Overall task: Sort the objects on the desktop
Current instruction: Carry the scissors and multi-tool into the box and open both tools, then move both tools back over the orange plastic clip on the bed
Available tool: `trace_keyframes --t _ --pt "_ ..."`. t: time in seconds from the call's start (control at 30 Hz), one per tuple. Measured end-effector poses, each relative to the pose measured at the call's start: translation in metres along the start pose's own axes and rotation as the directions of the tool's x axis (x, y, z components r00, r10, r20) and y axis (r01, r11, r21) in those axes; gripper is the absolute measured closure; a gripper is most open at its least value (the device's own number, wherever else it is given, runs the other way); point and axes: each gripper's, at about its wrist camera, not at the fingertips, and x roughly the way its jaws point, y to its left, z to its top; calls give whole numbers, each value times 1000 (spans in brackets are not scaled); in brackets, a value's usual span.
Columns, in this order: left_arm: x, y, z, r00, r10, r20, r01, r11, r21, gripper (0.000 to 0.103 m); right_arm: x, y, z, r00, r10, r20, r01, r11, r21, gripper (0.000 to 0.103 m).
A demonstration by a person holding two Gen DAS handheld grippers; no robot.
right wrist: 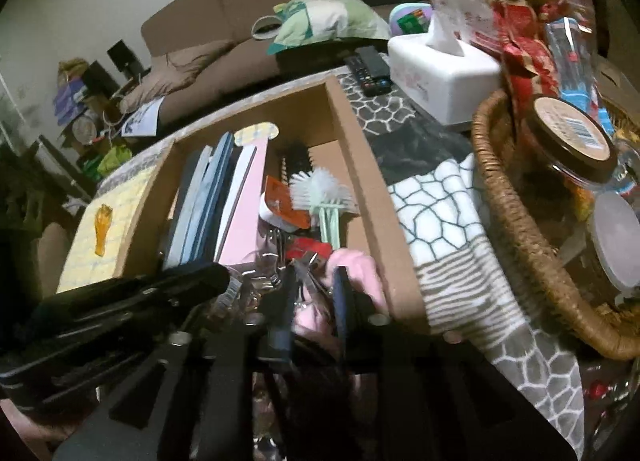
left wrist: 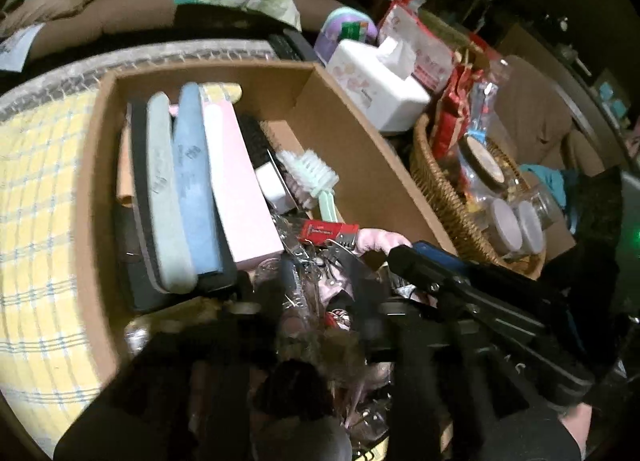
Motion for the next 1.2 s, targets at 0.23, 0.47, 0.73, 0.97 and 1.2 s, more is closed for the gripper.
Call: trace_keyframes --t 0.23,0.47,0.73,0.97,1.2 --pt "-70 9 4 994 14 107 -14 1000 0 6 -46 15 7 997 3 78 -3 1000 2 37" --pt "-155 46 -13 973 103 205 -107 994 8 0 -90 78 4 985 -45 168 65 991 -114 6" --pt "-222 103 -43 956 163 244 -155 987 -51 0 -100 158 -13 988 -18 156 54 972 -228 0" --pt "-258 164 -60 941 208 268 -182 976 -119 0 -81 222 -21 991 21 131 18 957 -289 0" --pt "-269 267 -68 916 310 255 -246 936 -253 0 -33 277 -24 992 96 83 -64 943 -327 0"
